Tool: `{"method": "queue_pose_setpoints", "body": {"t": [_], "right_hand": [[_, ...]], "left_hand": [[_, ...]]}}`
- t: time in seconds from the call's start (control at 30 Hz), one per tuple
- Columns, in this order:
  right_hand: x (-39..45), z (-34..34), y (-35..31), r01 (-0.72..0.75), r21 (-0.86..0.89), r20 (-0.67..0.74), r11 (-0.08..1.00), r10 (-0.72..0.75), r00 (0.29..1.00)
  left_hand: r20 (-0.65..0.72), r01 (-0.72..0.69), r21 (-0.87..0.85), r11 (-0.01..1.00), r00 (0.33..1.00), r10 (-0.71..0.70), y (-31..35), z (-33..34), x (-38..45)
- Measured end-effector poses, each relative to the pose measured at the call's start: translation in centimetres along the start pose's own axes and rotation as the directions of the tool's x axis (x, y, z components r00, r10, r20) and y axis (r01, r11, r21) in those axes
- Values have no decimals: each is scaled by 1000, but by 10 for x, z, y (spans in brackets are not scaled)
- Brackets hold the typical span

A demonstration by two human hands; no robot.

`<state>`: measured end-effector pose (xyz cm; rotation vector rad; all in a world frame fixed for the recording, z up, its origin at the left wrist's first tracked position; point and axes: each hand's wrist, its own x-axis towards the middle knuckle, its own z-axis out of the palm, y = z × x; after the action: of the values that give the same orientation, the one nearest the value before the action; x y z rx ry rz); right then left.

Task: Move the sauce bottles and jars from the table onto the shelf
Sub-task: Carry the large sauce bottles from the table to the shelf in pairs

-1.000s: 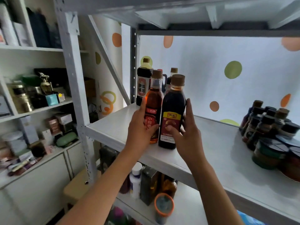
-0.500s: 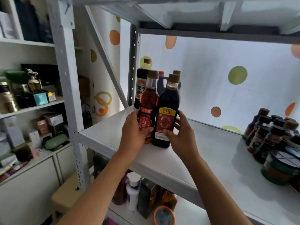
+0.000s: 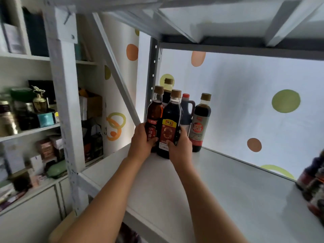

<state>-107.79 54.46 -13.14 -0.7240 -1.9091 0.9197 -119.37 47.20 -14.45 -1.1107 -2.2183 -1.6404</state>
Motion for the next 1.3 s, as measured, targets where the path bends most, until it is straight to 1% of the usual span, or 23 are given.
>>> {"method": "queue_pose_setpoints", "body": {"t": [0.1, 0.2, 0.37, 0.5, 0.7, 0.87, 0.93, 1.0, 1.07, 1.1, 1.13, 1.17, 1.2, 1.23, 1.3], "right_hand": [[15, 15, 6, -21, -48, -48, 999, 18, 999], [26, 24, 12, -40, -136, -76, 990, 30, 997], [31, 38, 22, -32, -272, -121, 962, -2, 993], [34, 44, 30, -31, -269, -131, 963, -4, 991], [32, 49, 33, -16, -281, -148, 960, -27, 989], [33, 49, 38, -11, -239, -167, 971, -30, 985], [31, 48, 37, -19, -205, -170, 979, -17, 985], [26, 44, 35, -61, -180, -156, 982, 33, 987], [20, 34, 31, -168, -186, -144, 968, 142, 979], [15, 28, 28, -239, -192, -128, 952, 218, 968], [10, 23, 27, -292, -213, -95, 932, 278, 956], [3, 18, 27, -312, -259, -47, 914, 311, 949], [-7, 14, 26, -292, -328, 10, 898, 312, 950], [-16, 11, 23, -238, -416, 78, 878, 295, 952], [-39, 2, 16, -71, -589, 222, 805, 246, 943]], "left_hand": [[12, -7, -6, 1000, 1000, 7, -9, 9, 16], [9, -12, -13, 1000, 1000, 12, -14, 15, 26], [-28, -56, -44, 997, 998, 55, -23, 26, 33], [-48, -74, -32, 997, 996, 73, -29, 29, 38], [-36, -84, -6, 996, 996, 83, -34, 33, 42], [-29, -73, 9, 997, 997, 73, -29, 31, 38], [-28, -11, 57, 998, 1000, 13, -27, 29, 31], [-34, 76, 117, 990, 997, -73, -25, 21, 18], [15, 148, 230, 962, 988, -155, -18, 7, -3], [71, 149, 315, 937, 981, -179, -15, -1, -14], [135, 120, 389, 913, 973, -186, -12, -8, -25], [203, 77, 442, 894, 962, -183, -10, -12, -34], [277, 14, 485, 874, 946, -169, -7, -19, -43], [354, -50, 530, 846, 920, -168, -4, -27, -52], [478, -157, 575, 803, 861, -174, 1, -39, -70]]}}
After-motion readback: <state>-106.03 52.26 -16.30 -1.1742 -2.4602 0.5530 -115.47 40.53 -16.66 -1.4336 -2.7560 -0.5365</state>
